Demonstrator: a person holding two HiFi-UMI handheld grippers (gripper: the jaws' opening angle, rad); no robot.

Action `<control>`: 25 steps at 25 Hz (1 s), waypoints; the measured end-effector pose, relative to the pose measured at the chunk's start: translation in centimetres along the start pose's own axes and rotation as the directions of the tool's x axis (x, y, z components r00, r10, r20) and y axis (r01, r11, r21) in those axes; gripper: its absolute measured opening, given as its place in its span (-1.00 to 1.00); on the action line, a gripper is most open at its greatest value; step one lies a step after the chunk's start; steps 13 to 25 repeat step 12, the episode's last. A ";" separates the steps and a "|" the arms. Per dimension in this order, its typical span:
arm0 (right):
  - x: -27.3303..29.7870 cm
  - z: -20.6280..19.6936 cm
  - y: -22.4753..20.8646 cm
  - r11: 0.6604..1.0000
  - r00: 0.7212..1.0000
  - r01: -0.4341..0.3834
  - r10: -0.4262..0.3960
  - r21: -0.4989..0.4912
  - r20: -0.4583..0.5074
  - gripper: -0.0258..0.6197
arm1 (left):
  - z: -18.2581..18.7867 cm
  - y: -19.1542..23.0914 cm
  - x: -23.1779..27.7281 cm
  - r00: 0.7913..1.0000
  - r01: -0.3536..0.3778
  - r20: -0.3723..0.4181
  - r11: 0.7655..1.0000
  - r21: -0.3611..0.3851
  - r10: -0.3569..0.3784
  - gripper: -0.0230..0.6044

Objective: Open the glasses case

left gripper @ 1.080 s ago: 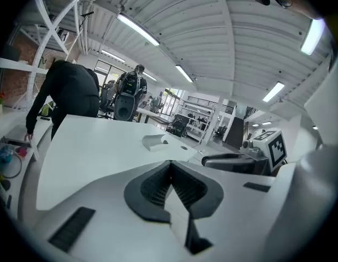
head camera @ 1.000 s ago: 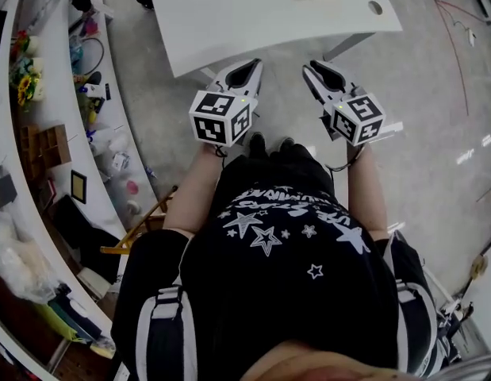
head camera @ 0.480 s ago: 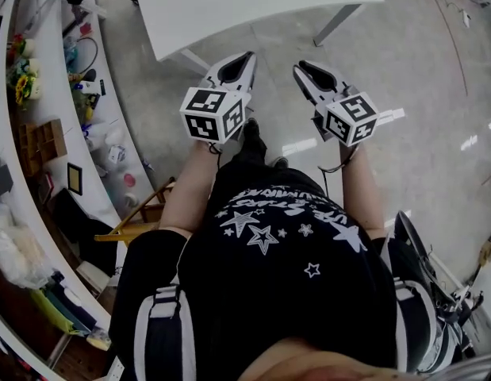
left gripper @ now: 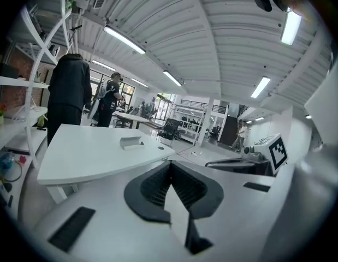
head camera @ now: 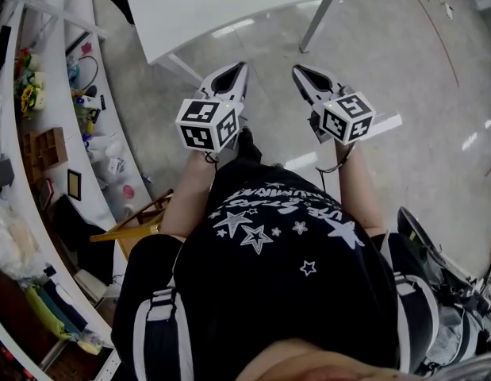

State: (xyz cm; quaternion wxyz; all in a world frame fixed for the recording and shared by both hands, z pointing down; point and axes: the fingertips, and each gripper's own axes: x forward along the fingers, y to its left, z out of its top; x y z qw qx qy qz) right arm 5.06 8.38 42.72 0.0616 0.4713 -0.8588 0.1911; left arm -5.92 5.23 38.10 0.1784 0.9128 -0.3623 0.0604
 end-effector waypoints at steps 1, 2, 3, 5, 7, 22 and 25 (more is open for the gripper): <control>-0.5 0.2 0.2 1.000 1.000 0.001 -0.001 -0.004 0.008 -0.89 | 0.1 -0.5 -0.3 1.000 0.001 0.007 1.000 0.005 -0.001 -0.89; -1.1 0.4 0.4 1.000 1.000 0.002 -0.001 -0.009 0.015 -0.89 | 0.2 -1.0 -0.6 1.000 0.001 0.014 1.000 0.008 -0.001 -0.89; -1.6 0.5 0.7 1.000 1.000 0.001 -0.001 -0.014 0.021 -0.89 | 0.2 -1.5 -0.9 1.000 0.001 0.020 1.000 0.011 -0.001 -0.89; -2.7 0.7 1.3 1.000 1.000 -0.003 0.003 -0.027 0.030 -0.89 | 0.1 -2.6 -1.6 0.999 -0.004 0.033 1.000 0.017 0.004 -0.89; -3.5 0.7 1.7 0.999 0.999 -0.008 0.010 -0.041 0.035 -0.89 | -0.1 -3.6 -1.9 0.999 -0.006 0.040 1.000 0.025 0.005 -0.89; -4.9 0.1 2.2 0.998 0.998 -0.024 0.027 -0.061 0.049 -0.89 | -0.8 -5.9 -2.4 0.999 0.002 0.054 0.999 0.044 -0.004 -0.89; -4.9 0.1 2.2 0.998 0.998 -0.024 0.027 -0.061 0.049 -0.89 | -0.8 -5.9 -2.4 0.999 0.002 0.054 0.999 0.044 -0.004 -0.89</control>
